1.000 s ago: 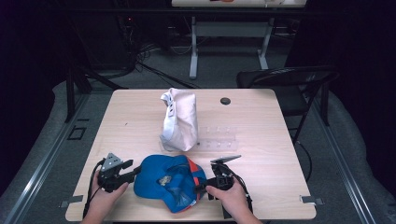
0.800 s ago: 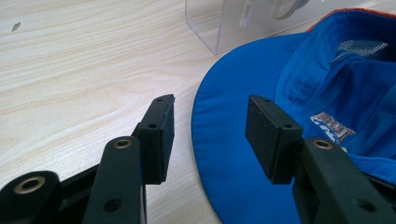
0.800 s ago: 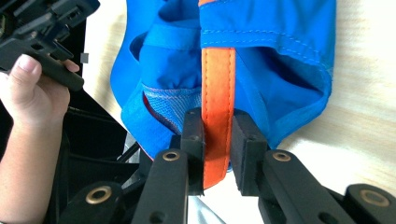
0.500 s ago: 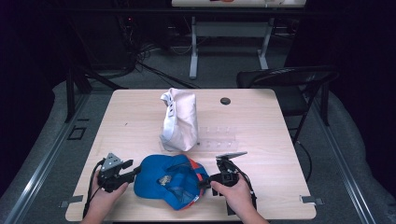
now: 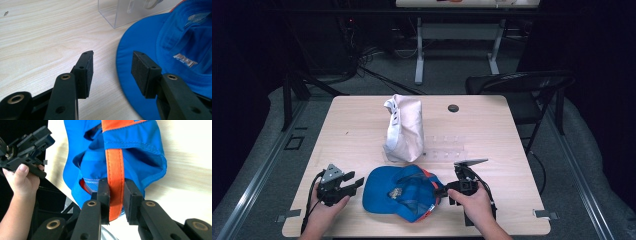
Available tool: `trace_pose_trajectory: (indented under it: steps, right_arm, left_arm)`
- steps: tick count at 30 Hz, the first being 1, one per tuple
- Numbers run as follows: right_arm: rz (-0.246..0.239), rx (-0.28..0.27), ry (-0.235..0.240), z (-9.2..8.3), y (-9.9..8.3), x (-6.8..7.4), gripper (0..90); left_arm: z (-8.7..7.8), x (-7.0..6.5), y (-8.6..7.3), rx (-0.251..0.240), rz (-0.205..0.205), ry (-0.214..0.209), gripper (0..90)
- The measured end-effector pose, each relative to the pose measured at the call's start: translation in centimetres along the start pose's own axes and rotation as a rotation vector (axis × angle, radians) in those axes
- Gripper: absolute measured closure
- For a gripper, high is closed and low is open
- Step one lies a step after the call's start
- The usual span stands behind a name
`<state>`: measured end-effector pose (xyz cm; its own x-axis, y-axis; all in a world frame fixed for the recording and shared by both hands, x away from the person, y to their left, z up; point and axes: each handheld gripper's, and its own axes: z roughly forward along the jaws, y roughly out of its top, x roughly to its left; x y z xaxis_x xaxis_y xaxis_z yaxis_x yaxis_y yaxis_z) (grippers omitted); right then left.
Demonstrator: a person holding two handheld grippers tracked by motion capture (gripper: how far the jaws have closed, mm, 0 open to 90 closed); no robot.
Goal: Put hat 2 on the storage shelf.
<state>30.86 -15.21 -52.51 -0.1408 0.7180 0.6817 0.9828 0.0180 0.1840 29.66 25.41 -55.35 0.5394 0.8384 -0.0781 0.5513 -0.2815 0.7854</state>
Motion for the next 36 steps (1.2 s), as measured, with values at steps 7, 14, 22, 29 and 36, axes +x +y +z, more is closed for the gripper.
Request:
trace_pose_trajectory:
  steps: [7,14,22,29,36]
  right_arm:
    - [0.01,-0.035,-0.011,-2.1,0.4,-0.5,77.4]
    - [0.035,-0.078,0.003,-4.2,0.7,-1.0,77.5]
    - [0.029,-0.089,-0.024,-6.9,1.3,-0.8,77.4]
    - [0.031,-0.093,0.018,-8.6,2.0,-0.1,77.5]
    - [0.046,-0.106,0.096,-9.7,2.9,1.2,77.5]
  left_arm:
    - [0.0,0.1,0.0,0.004,-0.007,0.003,52.5]
    - [0.2,0.0,0.0,0.007,-0.003,0.002,52.5]
    - [0.2,0.0,-0.1,0.006,-0.005,0.004,52.5]
    - [0.3,0.0,0.0,0.009,-0.001,0.003,52.6]
    - [0.3,0.1,-0.1,0.006,-0.002,0.007,52.6]
